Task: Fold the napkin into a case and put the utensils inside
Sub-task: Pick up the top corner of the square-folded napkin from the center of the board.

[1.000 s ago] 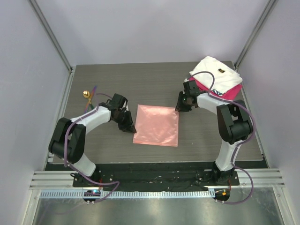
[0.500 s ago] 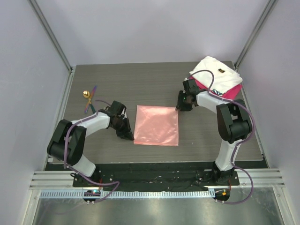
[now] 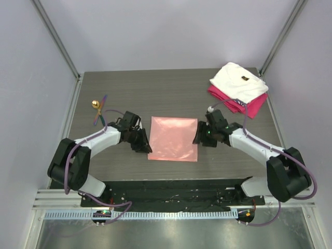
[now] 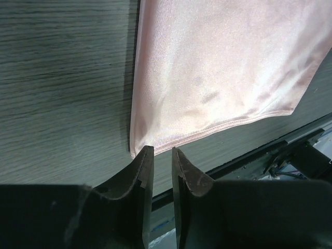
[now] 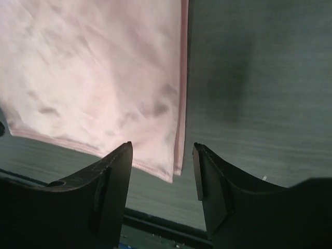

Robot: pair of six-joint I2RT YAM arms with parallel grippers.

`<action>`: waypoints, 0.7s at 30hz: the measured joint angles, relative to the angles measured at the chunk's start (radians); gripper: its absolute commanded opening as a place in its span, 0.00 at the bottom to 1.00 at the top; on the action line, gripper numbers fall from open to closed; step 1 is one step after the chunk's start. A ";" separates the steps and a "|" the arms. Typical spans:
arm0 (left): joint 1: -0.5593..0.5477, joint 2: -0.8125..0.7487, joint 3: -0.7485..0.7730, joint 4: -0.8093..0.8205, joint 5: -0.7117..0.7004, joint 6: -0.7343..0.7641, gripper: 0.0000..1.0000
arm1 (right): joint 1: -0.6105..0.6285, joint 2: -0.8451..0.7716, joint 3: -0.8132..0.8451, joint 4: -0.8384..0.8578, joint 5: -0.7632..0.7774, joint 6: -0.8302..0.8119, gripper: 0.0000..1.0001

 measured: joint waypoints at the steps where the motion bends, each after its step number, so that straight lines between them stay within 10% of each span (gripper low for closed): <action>1: -0.006 0.007 -0.002 0.006 -0.001 0.000 0.24 | 0.025 -0.028 -0.050 -0.003 -0.004 0.029 0.54; 21: -0.037 0.026 -0.082 0.081 -0.001 -0.030 0.23 | 0.107 -0.164 -0.280 0.084 -0.053 0.241 0.32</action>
